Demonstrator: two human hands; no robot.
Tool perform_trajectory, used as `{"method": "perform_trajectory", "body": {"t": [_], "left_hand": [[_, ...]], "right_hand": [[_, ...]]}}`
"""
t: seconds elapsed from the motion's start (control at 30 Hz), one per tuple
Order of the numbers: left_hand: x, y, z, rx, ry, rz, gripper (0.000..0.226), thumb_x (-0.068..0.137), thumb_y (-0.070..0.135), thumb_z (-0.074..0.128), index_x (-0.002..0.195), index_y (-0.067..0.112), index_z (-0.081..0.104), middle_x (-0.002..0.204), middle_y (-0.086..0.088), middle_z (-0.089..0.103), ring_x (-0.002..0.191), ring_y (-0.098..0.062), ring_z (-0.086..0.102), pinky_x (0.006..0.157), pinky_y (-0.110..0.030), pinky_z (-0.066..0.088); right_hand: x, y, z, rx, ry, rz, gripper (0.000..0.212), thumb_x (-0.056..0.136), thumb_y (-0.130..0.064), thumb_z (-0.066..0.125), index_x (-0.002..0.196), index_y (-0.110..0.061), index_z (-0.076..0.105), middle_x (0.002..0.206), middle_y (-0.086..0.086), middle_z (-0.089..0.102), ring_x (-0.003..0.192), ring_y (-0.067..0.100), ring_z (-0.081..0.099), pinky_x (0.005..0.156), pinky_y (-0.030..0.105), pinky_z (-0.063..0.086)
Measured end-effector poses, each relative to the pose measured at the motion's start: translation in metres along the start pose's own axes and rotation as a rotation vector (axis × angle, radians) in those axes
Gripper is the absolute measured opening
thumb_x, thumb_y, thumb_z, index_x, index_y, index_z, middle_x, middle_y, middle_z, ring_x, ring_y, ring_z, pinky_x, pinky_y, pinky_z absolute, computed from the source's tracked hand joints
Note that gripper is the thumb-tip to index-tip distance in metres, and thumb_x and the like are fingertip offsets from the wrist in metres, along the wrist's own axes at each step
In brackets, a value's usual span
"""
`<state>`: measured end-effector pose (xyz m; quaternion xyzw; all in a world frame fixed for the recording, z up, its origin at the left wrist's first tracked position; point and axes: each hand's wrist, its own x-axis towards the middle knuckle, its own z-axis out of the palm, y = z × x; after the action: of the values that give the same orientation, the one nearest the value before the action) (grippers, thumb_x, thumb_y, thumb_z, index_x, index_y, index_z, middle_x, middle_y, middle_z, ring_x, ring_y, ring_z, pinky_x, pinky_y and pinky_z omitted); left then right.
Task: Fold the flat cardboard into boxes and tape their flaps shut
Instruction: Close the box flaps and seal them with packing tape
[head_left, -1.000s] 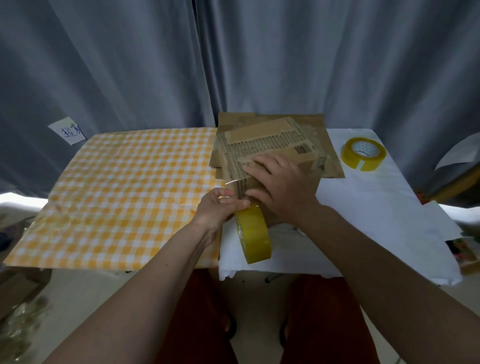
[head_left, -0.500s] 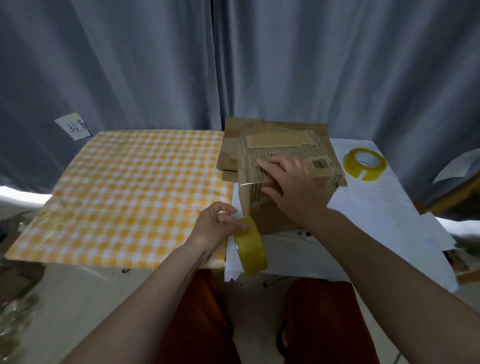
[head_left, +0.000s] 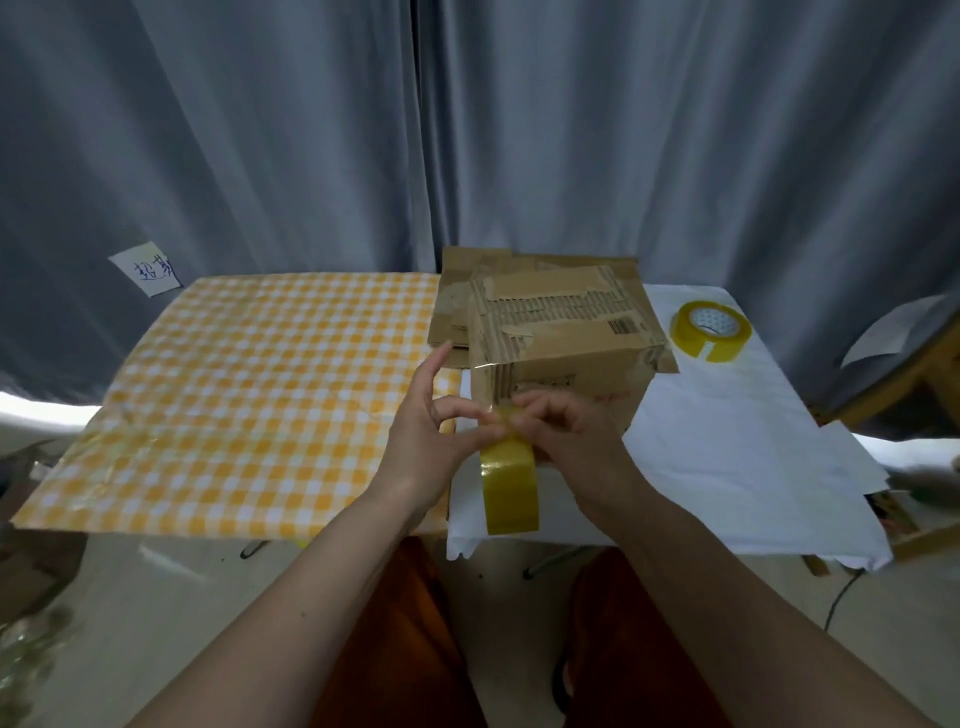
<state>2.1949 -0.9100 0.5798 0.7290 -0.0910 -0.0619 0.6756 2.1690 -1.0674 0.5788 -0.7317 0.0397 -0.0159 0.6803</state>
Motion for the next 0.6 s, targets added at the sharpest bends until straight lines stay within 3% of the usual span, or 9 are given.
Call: {"method": "perform_trajectory", "body": {"t": [0.07, 0.1, 0.13, 0.2, 0.27, 0.37, 0.47, 0.6], "left_hand": [[-0.004, 0.001, 0.007, 0.029, 0.002, 0.036, 0.111, 0.072, 0.003, 0.079, 0.151, 0.036, 0.009, 0.088, 0.003, 0.073, 0.102, 0.002, 0.063, 0.098, -0.012, 0.027], [-0.005, 0.001, 0.01, 0.018, 0.013, 0.036, 0.117, 0.07, 0.002, 0.081, 0.151, 0.039, 0.004, 0.097, 0.007, 0.071, 0.102, -0.001, 0.063, 0.095, -0.013, 0.037], [-0.007, 0.003, 0.011, -0.003, 0.038, 0.022, 0.122, 0.068, 0.003, 0.083, 0.15, 0.043, 0.002, 0.114, 0.011, 0.064, 0.107, -0.003, 0.061, 0.086, -0.012, 0.047], [-0.009, 0.009, 0.011, -0.001, 0.141, -0.007, 0.123, 0.064, 0.009, 0.087, 0.148, 0.047, 0.006, 0.142, 0.014, 0.032, 0.122, -0.008, 0.047, 0.073, -0.011, 0.052], [-0.013, 0.009, 0.012, 0.11, 0.242, 0.069, 0.111, 0.063, 0.014, 0.088, 0.143, 0.045, 0.019, 0.14, 0.013, 0.02, 0.129, -0.01, 0.034, 0.082, -0.016, 0.051], [-0.024, 0.008, 0.025, 0.345, 0.329, 0.32, 0.079, 0.061, 0.018, 0.089, 0.127, 0.031, 0.049, 0.137, 0.002, 0.028, 0.129, -0.015, 0.033, 0.099, -0.026, 0.043], [-0.028, 0.006, 0.039, 0.523, 0.378, 0.458, 0.054, 0.063, 0.022, 0.088, 0.112, 0.024, 0.066, 0.128, -0.006, 0.04, 0.118, -0.02, 0.038, 0.096, -0.015, 0.031], [-0.022, 0.004, 0.044, 0.557, 0.364, 0.416, 0.041, 0.07, 0.031, 0.081, 0.109, 0.027, 0.07, 0.119, 0.0, 0.047, 0.109, -0.013, 0.037, 0.086, -0.013, 0.032]], "right_hand": [[-0.003, -0.002, -0.001, 0.006, 0.06, -0.024, 0.014, 0.087, -0.009, 0.062, 0.074, -0.007, 0.062, 0.111, 0.001, 0.062, 0.102, 0.024, 0.06, 0.085, 0.042, 0.052], [-0.004, -0.004, -0.002, 0.011, 0.078, -0.035, 0.014, 0.088, -0.009, 0.06, 0.074, -0.007, 0.061, 0.11, 0.0, 0.062, 0.1, 0.023, 0.06, 0.084, 0.043, 0.052], [-0.006, -0.005, -0.004, 0.026, 0.091, -0.044, 0.014, 0.089, -0.009, 0.058, 0.075, -0.008, 0.06, 0.11, -0.001, 0.062, 0.099, 0.023, 0.06, 0.084, 0.043, 0.051], [-0.009, -0.006, -0.009, 0.073, 0.115, -0.052, 0.014, 0.09, -0.009, 0.057, 0.076, -0.009, 0.058, 0.108, -0.003, 0.063, 0.099, 0.021, 0.059, 0.087, 0.044, 0.05], [-0.012, -0.007, -0.012, 0.084, 0.139, -0.063, 0.014, 0.09, -0.009, 0.057, 0.076, -0.01, 0.059, 0.107, -0.004, 0.064, 0.1, 0.021, 0.06, 0.088, 0.043, 0.049], [-0.015, -0.007, -0.015, 0.058, 0.176, -0.073, 0.014, 0.09, -0.011, 0.058, 0.077, -0.013, 0.06, 0.103, -0.007, 0.066, 0.093, 0.01, 0.061, 0.077, 0.029, 0.049], [-0.017, -0.007, -0.016, 0.04, 0.196, -0.089, 0.011, 0.091, -0.014, 0.058, 0.08, -0.016, 0.062, 0.098, -0.01, 0.068, 0.091, 0.008, 0.061, 0.075, 0.026, 0.047], [-0.021, -0.007, -0.016, 0.004, 0.189, -0.129, 0.013, 0.092, -0.014, 0.057, 0.081, -0.018, 0.062, 0.096, -0.008, 0.067, 0.09, 0.009, 0.061, 0.077, 0.025, 0.046]]}}
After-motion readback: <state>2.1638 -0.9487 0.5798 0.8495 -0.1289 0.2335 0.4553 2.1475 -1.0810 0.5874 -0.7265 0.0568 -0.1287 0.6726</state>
